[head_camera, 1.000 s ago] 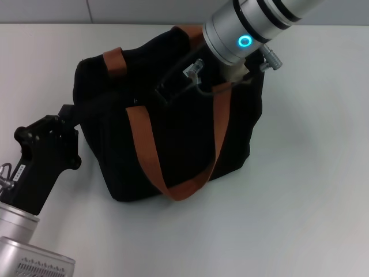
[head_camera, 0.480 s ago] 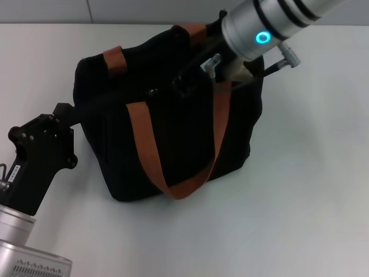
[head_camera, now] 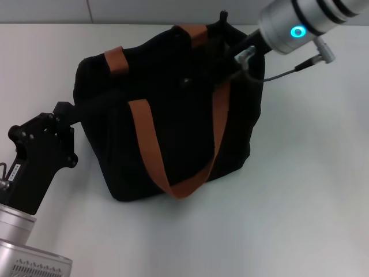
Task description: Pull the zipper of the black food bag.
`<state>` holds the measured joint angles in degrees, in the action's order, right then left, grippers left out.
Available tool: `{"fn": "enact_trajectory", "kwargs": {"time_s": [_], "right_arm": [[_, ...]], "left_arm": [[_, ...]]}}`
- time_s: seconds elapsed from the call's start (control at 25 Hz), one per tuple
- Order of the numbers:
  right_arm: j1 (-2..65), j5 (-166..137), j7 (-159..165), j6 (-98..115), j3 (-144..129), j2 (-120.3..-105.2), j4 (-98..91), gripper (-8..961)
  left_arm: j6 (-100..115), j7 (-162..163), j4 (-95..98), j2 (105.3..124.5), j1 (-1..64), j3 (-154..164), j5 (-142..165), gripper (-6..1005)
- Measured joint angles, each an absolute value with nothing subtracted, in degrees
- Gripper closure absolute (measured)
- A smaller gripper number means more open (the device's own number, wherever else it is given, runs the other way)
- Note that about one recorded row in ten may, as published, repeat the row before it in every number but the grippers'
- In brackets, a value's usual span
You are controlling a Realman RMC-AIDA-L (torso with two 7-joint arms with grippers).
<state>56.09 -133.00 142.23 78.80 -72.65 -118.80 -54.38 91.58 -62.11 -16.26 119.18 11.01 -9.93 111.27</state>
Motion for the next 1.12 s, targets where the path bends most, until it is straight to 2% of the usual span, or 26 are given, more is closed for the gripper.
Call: {"fn": "enact_trajectory", "kwargs": {"time_s": [0.52,0.72,0.96,1.04,1.12], "right_arm": [[48.8,-140.5,142.5,79.7,-62.0,-117.54,-59.5,959],[45.5,-137.2,141.6,79.9,-59.5,-117.88,-62.8,955],[38.4,-122.7,132.1,79.1,-56.3,-118.95,-67.6,937],[36.3,-117.1,127.7,79.3,-55.3,-119.0,-67.4,884],[35.2,-114.6,125.5,79.4,-55.1,-119.0,-67.3,831]], "left_arm": [[91.5,-61.6,-16.2,119.17,11.4,-10.1,111.3,972],[91.6,-60.5,-16.3,119.18,11.5,-10.1,111.2,971],[97.2,-49.0,-17.4,119.19,10.6,-13.9,111.1,971],[98.8,-44.1,-18.6,119.18,10.2,-17.0,111.0,971],[99.4,-42.0,-19.1,119.18,9.9,-18.5,111.1,905]]}}
